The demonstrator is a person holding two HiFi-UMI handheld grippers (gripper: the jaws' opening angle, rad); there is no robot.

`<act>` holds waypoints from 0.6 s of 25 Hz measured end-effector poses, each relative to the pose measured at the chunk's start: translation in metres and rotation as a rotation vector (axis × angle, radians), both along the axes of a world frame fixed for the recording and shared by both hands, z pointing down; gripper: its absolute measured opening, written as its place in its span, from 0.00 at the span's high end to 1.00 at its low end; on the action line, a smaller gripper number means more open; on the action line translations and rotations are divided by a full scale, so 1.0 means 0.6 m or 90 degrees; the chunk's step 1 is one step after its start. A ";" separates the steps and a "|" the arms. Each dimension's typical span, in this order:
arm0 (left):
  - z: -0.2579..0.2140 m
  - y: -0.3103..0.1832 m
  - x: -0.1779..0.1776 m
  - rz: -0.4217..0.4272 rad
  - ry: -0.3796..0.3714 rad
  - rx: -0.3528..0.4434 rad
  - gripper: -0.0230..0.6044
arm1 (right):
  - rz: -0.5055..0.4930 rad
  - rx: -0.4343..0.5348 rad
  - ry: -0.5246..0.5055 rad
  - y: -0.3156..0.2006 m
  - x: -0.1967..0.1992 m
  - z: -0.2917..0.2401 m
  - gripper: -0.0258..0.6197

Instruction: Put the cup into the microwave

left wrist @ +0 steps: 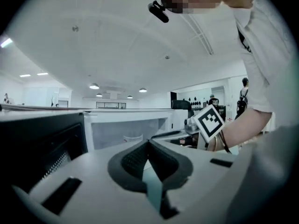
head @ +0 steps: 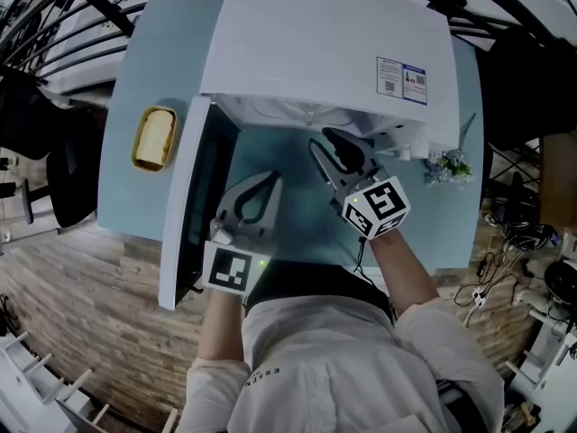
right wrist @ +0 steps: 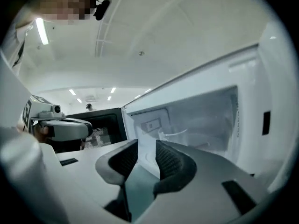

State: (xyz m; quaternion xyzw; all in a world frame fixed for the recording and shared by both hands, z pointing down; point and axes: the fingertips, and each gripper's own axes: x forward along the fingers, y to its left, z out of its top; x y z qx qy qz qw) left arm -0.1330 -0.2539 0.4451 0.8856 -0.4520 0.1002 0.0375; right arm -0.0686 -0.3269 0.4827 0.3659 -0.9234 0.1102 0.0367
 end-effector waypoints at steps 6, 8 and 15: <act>-0.078 0.018 0.014 0.018 -0.004 0.049 0.96 | 0.031 0.023 -0.004 0.046 0.035 -0.087 0.92; -0.108 0.026 0.015 0.020 -0.005 0.061 0.96 | 0.037 0.038 -0.007 0.062 0.046 -0.124 0.93; -0.171 0.056 0.036 0.050 -0.016 0.100 0.96 | 0.046 0.085 -0.001 0.124 0.082 -0.211 0.93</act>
